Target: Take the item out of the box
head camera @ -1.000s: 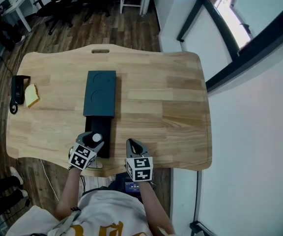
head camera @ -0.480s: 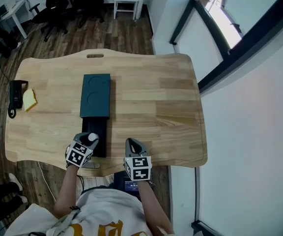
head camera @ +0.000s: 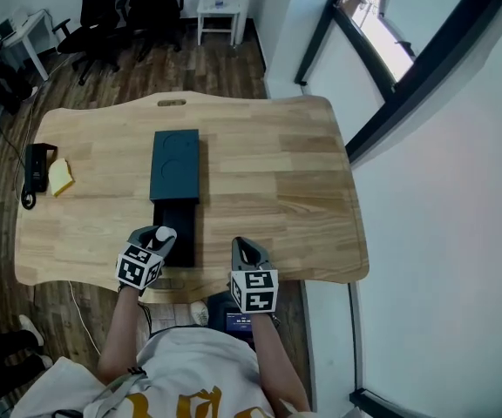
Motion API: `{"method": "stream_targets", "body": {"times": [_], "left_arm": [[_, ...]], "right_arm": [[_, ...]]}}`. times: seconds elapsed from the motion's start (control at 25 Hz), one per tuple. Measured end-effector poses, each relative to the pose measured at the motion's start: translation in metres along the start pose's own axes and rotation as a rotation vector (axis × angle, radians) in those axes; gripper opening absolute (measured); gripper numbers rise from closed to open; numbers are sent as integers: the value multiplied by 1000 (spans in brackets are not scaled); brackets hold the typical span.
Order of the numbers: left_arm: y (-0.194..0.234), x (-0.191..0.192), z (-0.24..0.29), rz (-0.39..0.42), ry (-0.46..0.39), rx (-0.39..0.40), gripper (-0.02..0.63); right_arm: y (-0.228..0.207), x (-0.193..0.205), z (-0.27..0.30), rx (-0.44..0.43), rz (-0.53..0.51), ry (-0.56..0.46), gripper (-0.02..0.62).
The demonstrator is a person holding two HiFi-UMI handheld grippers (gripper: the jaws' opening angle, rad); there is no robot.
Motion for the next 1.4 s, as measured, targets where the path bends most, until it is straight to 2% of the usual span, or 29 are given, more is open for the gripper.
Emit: {"method": "stream_targets", "body": {"times": [0.28,0.48,0.72,0.88,1.04,1.4], "left_arm": [[-6,-18,-20,25,-64,4,175],[-2,-32,-42,4,-154,-23,175],[-7,-29,-55,-16,-168,-9,175],[-10,-35,-59,18,-172,-4,175],[-6,-38,-69,52,-165,-22,175],[-2,-40,-85,30,-171,-31,175]], "right_arm": [[6,-17,-22,21,-14,-65,6],[23,-18,-26,-2,-30,-79,6],[44,-11,-17,-45,-54,-62,6],[56,-16,-12,-58,-77,-83,6],[70,-24,-11,-108,-99,-96,6],[81,-33,-22,-111,-116,-140,6]]}}
Point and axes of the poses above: the fingertips, and each gripper's own axes: z forward along the fingers, y to its left, x out of its underside, the point moved 1 cm from there along -z, backward along the fingers, and after that the axes turned 11 degrees about z, right-handed, at the moved point
